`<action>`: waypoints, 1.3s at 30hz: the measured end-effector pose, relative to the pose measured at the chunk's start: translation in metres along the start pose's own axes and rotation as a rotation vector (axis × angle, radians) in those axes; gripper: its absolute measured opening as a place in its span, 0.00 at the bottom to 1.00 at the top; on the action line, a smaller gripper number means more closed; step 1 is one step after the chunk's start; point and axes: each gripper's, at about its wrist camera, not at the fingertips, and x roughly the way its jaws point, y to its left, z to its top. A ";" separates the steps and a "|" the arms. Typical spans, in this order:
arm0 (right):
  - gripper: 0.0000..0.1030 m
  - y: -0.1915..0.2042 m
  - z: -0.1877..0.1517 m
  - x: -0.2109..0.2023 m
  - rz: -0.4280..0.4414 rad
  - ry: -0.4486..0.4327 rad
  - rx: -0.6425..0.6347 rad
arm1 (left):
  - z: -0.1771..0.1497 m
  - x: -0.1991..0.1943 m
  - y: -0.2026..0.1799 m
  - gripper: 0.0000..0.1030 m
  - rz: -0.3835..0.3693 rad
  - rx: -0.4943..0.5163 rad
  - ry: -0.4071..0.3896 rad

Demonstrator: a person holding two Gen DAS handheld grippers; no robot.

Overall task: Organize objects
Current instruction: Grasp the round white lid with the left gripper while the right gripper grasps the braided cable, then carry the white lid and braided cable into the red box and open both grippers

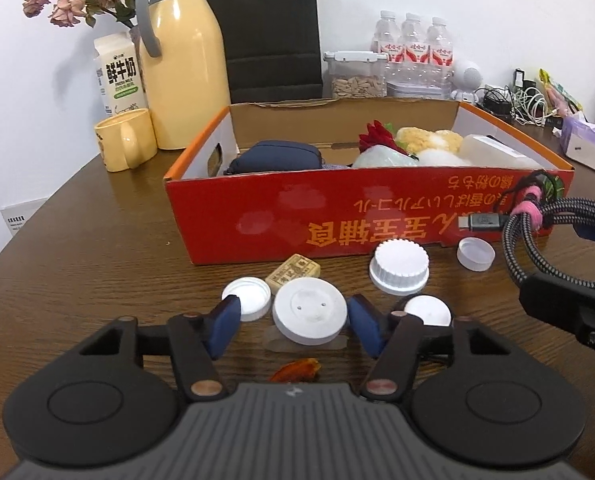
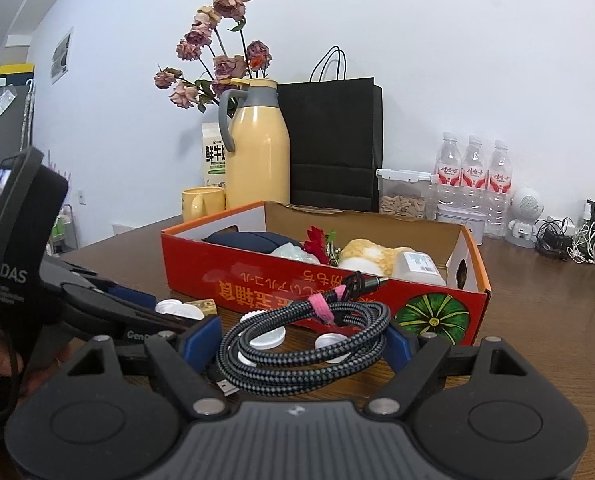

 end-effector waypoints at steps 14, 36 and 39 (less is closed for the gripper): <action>0.80 0.000 0.000 0.000 -0.001 0.000 0.000 | -0.001 -0.009 0.004 0.40 -0.032 -0.035 -0.049; 0.80 0.000 0.054 0.011 -0.023 -0.186 -0.034 | 0.077 -0.036 0.013 0.40 -0.112 -0.128 -0.282; 0.80 -0.003 0.070 0.028 -0.045 -0.201 -0.027 | 0.093 -0.026 0.017 0.40 -0.111 -0.181 -0.300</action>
